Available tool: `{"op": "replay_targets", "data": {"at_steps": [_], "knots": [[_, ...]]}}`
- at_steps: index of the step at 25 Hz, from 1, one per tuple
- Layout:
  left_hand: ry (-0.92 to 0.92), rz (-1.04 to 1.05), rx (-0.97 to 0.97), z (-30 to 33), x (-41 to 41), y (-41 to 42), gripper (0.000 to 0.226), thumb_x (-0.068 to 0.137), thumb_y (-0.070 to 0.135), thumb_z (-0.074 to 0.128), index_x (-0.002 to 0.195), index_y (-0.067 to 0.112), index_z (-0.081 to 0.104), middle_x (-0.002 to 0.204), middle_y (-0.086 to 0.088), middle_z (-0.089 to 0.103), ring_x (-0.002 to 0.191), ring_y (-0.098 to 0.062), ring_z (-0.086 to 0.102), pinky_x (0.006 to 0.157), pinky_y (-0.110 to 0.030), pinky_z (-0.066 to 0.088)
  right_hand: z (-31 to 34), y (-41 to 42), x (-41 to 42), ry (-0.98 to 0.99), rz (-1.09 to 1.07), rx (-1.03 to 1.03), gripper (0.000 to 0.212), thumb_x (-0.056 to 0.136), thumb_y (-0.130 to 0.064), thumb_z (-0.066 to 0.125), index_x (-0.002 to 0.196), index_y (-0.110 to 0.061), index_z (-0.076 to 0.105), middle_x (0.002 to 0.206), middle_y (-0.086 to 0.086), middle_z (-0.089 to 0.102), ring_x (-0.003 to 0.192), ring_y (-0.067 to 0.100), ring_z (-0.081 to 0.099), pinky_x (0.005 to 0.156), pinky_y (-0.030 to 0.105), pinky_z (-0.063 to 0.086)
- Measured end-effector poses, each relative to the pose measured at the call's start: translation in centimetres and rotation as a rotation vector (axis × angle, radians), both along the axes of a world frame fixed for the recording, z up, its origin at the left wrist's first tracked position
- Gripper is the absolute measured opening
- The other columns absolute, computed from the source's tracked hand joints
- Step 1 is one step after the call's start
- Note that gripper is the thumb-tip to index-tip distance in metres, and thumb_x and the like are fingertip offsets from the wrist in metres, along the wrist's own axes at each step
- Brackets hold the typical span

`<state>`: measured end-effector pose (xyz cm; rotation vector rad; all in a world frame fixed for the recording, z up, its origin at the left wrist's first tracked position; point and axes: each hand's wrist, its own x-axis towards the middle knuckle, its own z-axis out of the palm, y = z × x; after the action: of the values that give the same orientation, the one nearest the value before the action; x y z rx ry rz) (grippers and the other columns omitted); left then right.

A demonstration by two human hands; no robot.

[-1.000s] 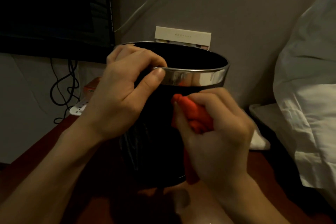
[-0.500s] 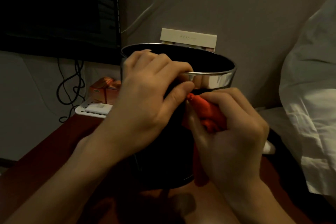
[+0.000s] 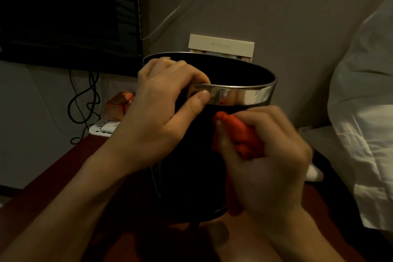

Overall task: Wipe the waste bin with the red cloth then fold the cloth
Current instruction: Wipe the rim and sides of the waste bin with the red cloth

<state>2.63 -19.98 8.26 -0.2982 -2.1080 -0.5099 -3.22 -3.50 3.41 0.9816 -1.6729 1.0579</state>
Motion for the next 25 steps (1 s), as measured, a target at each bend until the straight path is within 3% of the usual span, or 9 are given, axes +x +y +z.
{"op": "replay_targets", "data": {"at_steps": [6, 11, 17, 20, 22, 25], "knots": [[0.004, 0.008, 0.021, 0.0, -0.1, -0.1, 0.011, 0.093, 0.029, 0.045, 0.094, 0.025, 0.056, 0.087, 0.015, 0.05, 0.097, -0.002, 0.042, 0.093, -0.024, 0.027, 0.7, 1.0, -0.6, 0.017, -0.048, -0.074, 0.016, 0.091, -0.021, 0.074, 0.089, -0.005, 0.072, 0.09, -0.004, 0.058, 0.078, 0.006, 0.054, 0.075, 0.005, 0.039], [0.016, -0.004, 0.036, 0.0, -0.2, -0.2, 0.01, 0.094, 0.022, 0.046, 0.091, 0.025, 0.056, 0.087, 0.014, 0.051, 0.095, -0.001, 0.042, 0.092, -0.023, 0.028, -0.5, -0.5, 0.2, 0.04, 0.01, 0.022, 0.017, 0.089, -0.021, 0.076, 0.087, -0.004, 0.073, 0.088, 0.001, 0.063, 0.078, 0.005, 0.055, 0.074, 0.005, 0.04], [-0.002, -0.009, 0.054, 0.1, -0.1, -0.3, 0.011, 0.094, 0.024, 0.046, 0.09, 0.026, 0.056, 0.085, 0.013, 0.053, 0.095, -0.001, 0.043, 0.093, -0.026, 0.028, 1.3, 1.4, -0.6, 0.023, -0.124, -0.068, 0.018, 0.093, -0.022, 0.073, 0.089, -0.005, 0.071, 0.089, -0.004, 0.056, 0.078, 0.005, 0.051, 0.073, 0.005, 0.036], [0.006, 0.058, 0.026, 0.0, 0.2, 0.2, 0.012, 0.093, 0.027, 0.045, 0.092, 0.022, 0.056, 0.084, 0.012, 0.05, 0.093, -0.005, 0.044, 0.102, -0.033, 0.028, -0.7, -0.5, 0.3, -0.014, -0.039, 0.024, 0.013, 0.088, -0.019, 0.076, 0.09, -0.007, 0.071, 0.089, -0.003, 0.059, 0.078, 0.007, 0.054, 0.072, 0.011, 0.04], [0.013, 0.166, -0.111, -0.2, 0.3, 1.6, 0.02, 0.092, 0.031, 0.043, 0.1, 0.019, 0.056, 0.09, 0.009, 0.05, 0.098, -0.012, 0.047, 0.112, -0.039, 0.022, -1.6, -1.2, 1.0, 0.01, 0.006, 0.076, 0.014, 0.085, -0.018, 0.078, 0.092, -0.007, 0.073, 0.092, 0.001, 0.065, 0.08, 0.008, 0.057, 0.074, 0.01, 0.041], [0.019, 0.186, -0.16, -0.4, 0.1, 2.7, 0.028, 0.094, 0.033, 0.038, 0.105, 0.015, 0.057, 0.096, 0.005, 0.054, 0.103, -0.015, 0.049, 0.115, -0.037, 0.017, -0.7, -0.6, 1.3, 0.051, 0.038, 0.03, 0.016, 0.086, -0.018, 0.077, 0.092, -0.003, 0.074, 0.092, 0.0, 0.062, 0.082, 0.009, 0.058, 0.078, 0.007, 0.041]]}}
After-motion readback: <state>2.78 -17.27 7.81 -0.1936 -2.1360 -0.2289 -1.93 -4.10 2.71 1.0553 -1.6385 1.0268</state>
